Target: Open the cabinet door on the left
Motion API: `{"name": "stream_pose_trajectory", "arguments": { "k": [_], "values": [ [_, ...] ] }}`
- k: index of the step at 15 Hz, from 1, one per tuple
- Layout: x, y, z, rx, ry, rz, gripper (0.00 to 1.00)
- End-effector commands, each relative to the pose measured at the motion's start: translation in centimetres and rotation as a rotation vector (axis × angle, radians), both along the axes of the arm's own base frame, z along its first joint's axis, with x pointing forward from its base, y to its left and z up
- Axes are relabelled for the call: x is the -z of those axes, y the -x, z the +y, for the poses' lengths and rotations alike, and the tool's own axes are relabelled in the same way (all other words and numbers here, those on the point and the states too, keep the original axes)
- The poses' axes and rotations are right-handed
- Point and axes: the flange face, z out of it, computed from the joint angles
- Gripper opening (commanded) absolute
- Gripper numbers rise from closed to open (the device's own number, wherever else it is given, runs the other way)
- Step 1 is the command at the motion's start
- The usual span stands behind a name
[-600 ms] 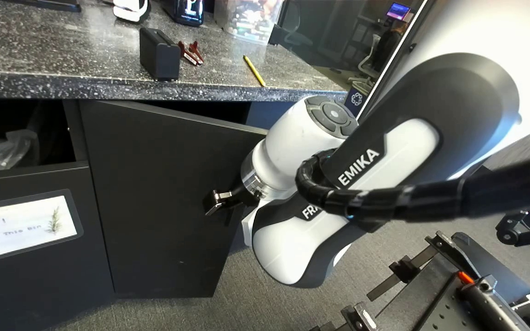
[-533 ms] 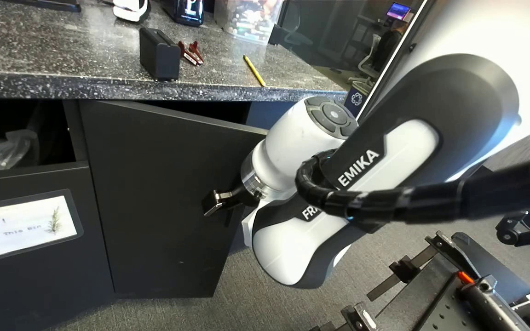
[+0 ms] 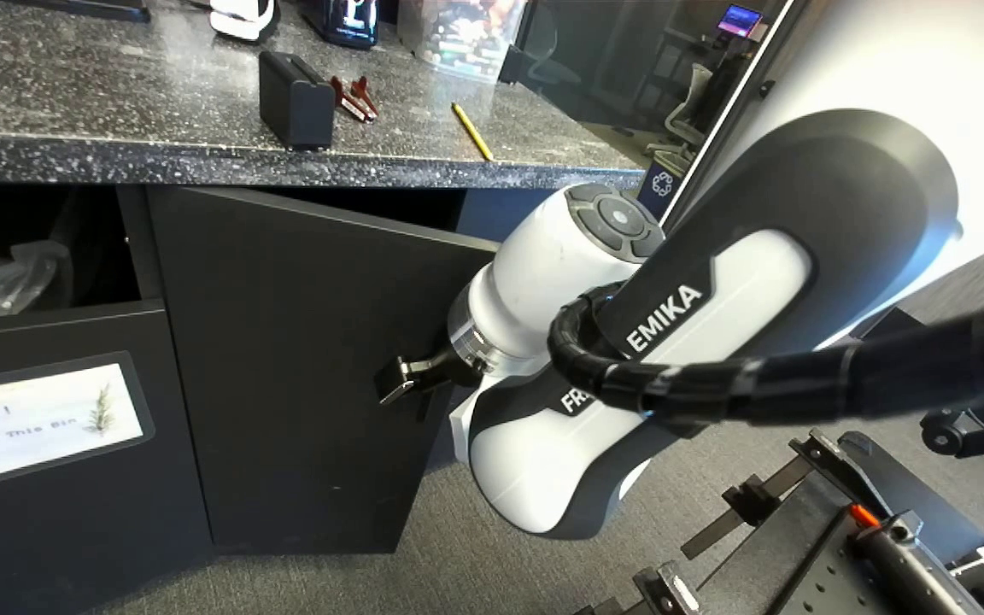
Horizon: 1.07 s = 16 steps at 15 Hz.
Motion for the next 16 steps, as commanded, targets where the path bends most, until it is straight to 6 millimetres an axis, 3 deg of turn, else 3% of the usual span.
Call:
{"name": "stream_pose_trajectory", "arguments": {
  "k": [1,5,7,13,16],
  "values": [
    [-7.1,-0.5,3.2,-0.116,-0.089,0.025,1.00],
    [-7.4,-0.7,3.0,-0.128,-0.092,0.009,1.00],
    [-10.0,-1.0,4.6,-0.182,-0.150,0.026,1.00],
    [-17.4,-1.1,3.7,-0.288,-0.294,0.286,1.00],
    [-23.3,-1.7,6.1,-0.390,-0.409,0.372,1.00]
  ]
}}
